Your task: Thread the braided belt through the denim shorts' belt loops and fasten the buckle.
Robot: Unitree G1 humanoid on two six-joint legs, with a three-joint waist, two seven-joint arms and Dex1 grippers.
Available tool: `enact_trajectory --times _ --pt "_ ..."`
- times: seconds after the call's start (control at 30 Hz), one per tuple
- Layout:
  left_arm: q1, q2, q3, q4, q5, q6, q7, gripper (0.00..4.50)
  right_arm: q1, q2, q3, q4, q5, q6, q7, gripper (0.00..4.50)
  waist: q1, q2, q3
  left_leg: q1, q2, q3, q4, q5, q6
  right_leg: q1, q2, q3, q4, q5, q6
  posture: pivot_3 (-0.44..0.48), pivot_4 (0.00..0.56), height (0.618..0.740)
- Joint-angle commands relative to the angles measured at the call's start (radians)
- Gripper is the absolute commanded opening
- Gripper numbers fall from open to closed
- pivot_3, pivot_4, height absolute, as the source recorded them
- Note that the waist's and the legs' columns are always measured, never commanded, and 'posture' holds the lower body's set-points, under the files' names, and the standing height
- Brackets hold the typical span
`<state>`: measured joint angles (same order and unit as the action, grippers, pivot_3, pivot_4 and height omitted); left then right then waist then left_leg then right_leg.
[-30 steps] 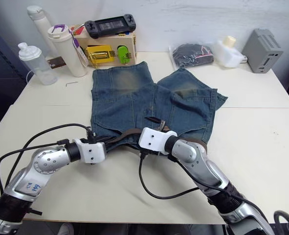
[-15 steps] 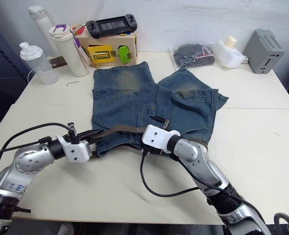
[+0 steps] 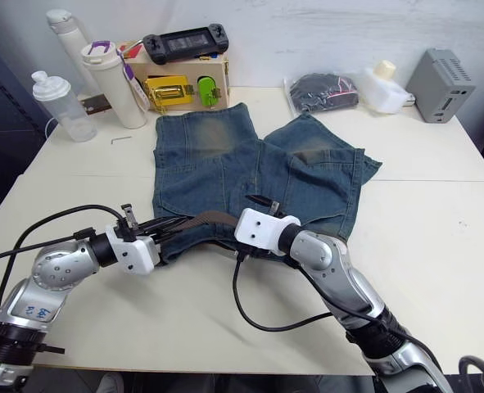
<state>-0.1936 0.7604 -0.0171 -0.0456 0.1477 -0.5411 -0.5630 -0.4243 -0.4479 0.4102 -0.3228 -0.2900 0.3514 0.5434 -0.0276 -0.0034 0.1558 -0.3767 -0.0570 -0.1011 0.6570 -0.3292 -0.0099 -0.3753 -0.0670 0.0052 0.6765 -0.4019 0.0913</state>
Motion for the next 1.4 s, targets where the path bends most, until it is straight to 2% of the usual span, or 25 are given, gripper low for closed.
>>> enact_trajectory --times 0.03,0.1,0.23,0.27,0.43,0.5,0.57,0.6,0.67,0.7,0.8,0.83,0.9,0.97,1.03,1.1,1.17,1.23,1.3,1.4 --pt "0.006 -0.003 0.027 -0.046 -0.052 -0.017 -0.004 0.00 0.003 -0.001 -0.031 0.000 -0.038 0.009 -0.029 3.14 0.000 0.000 0.000 0.000 0.000 0.000 0.000 0.000 0.000 0.000 0.000 0.000 0.000 0.000 0.000 0.000 0.150 0.740" --pt "0.010 -0.004 0.036 -0.046 -0.063 -0.015 -0.003 0.00 0.014 0.003 -0.037 0.006 -0.050 0.009 -0.047 2.40 0.000 0.000 0.000 0.000 0.000 0.000 0.000 0.000 0.000 0.000 0.000 0.000 0.000 0.000 0.000 0.000 0.150 0.740" --pt "0.043 0.019 0.054 -0.004 -0.041 -0.082 0.002 0.00 0.037 0.029 -0.047 -0.005 -0.055 0.014 -0.073 0.31 0.000 0.000 0.000 0.000 0.000 0.000 0.000 0.000 0.000 0.000 0.000 0.000 0.000 0.000 0.000 0.000 0.150 0.740" --pt "0.050 0.023 0.057 0.002 -0.038 -0.095 0.002 0.00 0.039 0.030 -0.047 -0.008 -0.061 0.012 -0.075 0.02 -0.001 0.000 0.000 0.000 0.000 0.000 0.000 0.000 0.000 0.000 0.000 0.000 0.000 0.000 0.000 0.000 0.150 0.740" --pt "0.049 0.026 0.074 0.024 0.007 -0.114 0.023 0.00 0.023 0.039 -0.032 -0.021 -0.112 -0.021 -0.099 0.02 -0.001 0.000 0.000 0.000 0.000 0.000 0.000 0.000 0.000 -0.001 0.000 0.000 0.000 0.000 0.000 0.000 0.150 0.740" --pt "0.045 0.016 0.076 0.016 -0.014 -0.072 0.019 0.00 0.019 0.053 -0.017 -0.026 -0.124 -0.034 -0.098 0.02 -0.001 0.000 0.000 0.000 0.000 0.000 0.000 0.000 0.000 -0.001 0.000 0.000 0.000 0.000 0.000 0.000 0.150 0.740" --pt "0.051 0.007 0.081 -0.023 -0.046 0.023 0.006 0.92 0.020 0.071 0.004 -0.024 -0.143 -0.038 -0.098 0.00 -0.001 0.000 0.000 0.000 0.000 0.000 0.000 0.000 0.000 -0.001 0.000 0.000 0.001 0.000 0.000 0.000 0.150 0.740" --pt "0.061 0.010 0.090 -0.051 -0.046 0.061 0.003 1.14 0.021 0.074 0.017 -0.019 -0.159 -0.042 -0.095 0.00 -0.001 0.000 0.000 0.000 0.000 0.000 0.000 0.000 0.000 -0.001 0.000 0.000 0.001 0.000 0.000 0.000 0.150 0.740" --pt "0.081 0.015 0.114 -0.106 -0.064 0.138 -0.002 2.05 0.023 0.077 0.031 -0.014 -0.183 -0.045 -0.092 0.00 -0.002 0.000 0.000 0.000 0.000 0.000 0.000 0.000 0.000 -0.001 0.000 0.000 0.002 0.000 0.000 0.000 0.150 0.740" --pt "0.093 0.013 0.142 -0.150 -0.118 0.212 -0.007 2.52 0.024 0.082 0.032 -0.013 -0.188 -0.038 -0.094 0.00 -0.002 0.000 0.000 0.000 0.000 0.000 0.000 0.000 0.000 -0.001 0.000 0.000 0.002 0.000 0.000 0.000 0.150 0.740" --pt "0.096 0.027 0.269 -0.340 -0.492 0.546 -0.022 3.79 0.019 0.093 0.026 -0.002 -0.199 -0.023 -0.101 0.00 -0.002 0.000 0.000 0.000 0.000 0.000 0.000 0.000 0.000 -0.001 0.000 0.001 0.002 0.000 0.000 0.000 0.150 0.740" --pt "0.079 0.035 0.311 -0.381 -0.629 0.660 -0.001 4.07 0.015 0.096 0.024 0.006 -0.202 -0.023 -0.105 0.00 -0.002 0.000 0.000 0.000 0.000 0.000 -0.001 0.000 0.000 -0.001 0.000 0.001 0.003 0.000 0.000 0.000 0.150 0.740" --pt "0.069 0.066 0.380 -0.426 -0.892 0.858 0.036 4.07 0.006 0.102 0.022 0.022 -0.214 -0.023 -0.113 0.00 -0.001 0.000 0.000 0.000 0.001 0.000 0.000 0.000 0.000 -0.001 0.000 0.001 0.003 0.000 0.000 0.000 0.150 0.740" --pt "0.095 0.133 0.436 -0.432 -1.253 1.056 0.091 4.07 -0.007 0.108 0.025 0.040 -0.228 -0.029 -0.125 0.00 -0.002 0.000 0.000 0.000 0.001 -0.001 0.000 0.000 0.000 -0.001 0.000 0.001 0.003 0.000 0.000 0.000 0.150 0.740" --pt "0.184 0.185 0.452 -0.476 -1.608 1.135 0.100 4.07 -0.020 0.115 0.032 0.056 -0.239 -0.038 -0.135 0.00 -0.002 0.000 0.000 0.000 0.001 -0.001 0.000 0.000 0.000 0.000 0.000 0.001 0.003 0.000 0.000 0.000 0.150 0.740" --pt "0.296 0.188 0.429 -0.542 -1.820 1.157 0.098 4.07 -0.032 0.122 0.040 0.070 -0.251 -0.048 -0.144 0.00 -0.002 0.000 0.000 0.001 0.001 -0.001 0.000 0.000 0.000 0.000 0.000 0.002 0.003 0.000 0.000 0.000 0.150 0.740" --pt "0.415 0.132 0.346 -0.622 -1.897 1.165 0.175 4.07 -0.040 0.125 0.045 0.079 -0.254 -0.058 -0.145 0.00 -0.008 0.000 0.000 0.002 0.001 -0.001 -0.001 0.000 0.000 0.001 0.001 0.002 0.004 0.000 0.000 0.000 0.150 0.740" --pt "0.482 0.074 0.262 -0.669 -2.052 1.142 0.336 4.07 -0.049 0.125 0.049 0.088 -0.265 -0.073 -0.149 0.00 -0.013 0.000 0.000 0.002 0.001 -0.001 -0.002 0.000 0.000 0.000 0.001 0.003 0.004 0.000 0.000 0.000 0.150 0.740" --pt "0.482 -0.066 0.160 -0.680 -2.118 1.053 0.540 4.07 -0.064 0.116 0.056 0.093 -0.291 -0.097 -0.159 0.00 -0.014 0.000 0.000 0.003 0.001 0.000 -0.003 0.000 0.000 0.001 0.000 0.003 0.002 0.000 0.000 0.000 0.150 0.740" --pt "0.468 -0.259 0.066 -0.693 -2.120 0.967 0.763 4.07 -0.078 0.108 0.060 0.098 -0.323 -0.126 -0.170 0.00 0.003 0.000 0.000 0.003 0.001 0.001 0.002 0.000 -0.001 0.003 0.003 0.003 0.001 -0.001 -0.001 0.000 0.150 0.740"
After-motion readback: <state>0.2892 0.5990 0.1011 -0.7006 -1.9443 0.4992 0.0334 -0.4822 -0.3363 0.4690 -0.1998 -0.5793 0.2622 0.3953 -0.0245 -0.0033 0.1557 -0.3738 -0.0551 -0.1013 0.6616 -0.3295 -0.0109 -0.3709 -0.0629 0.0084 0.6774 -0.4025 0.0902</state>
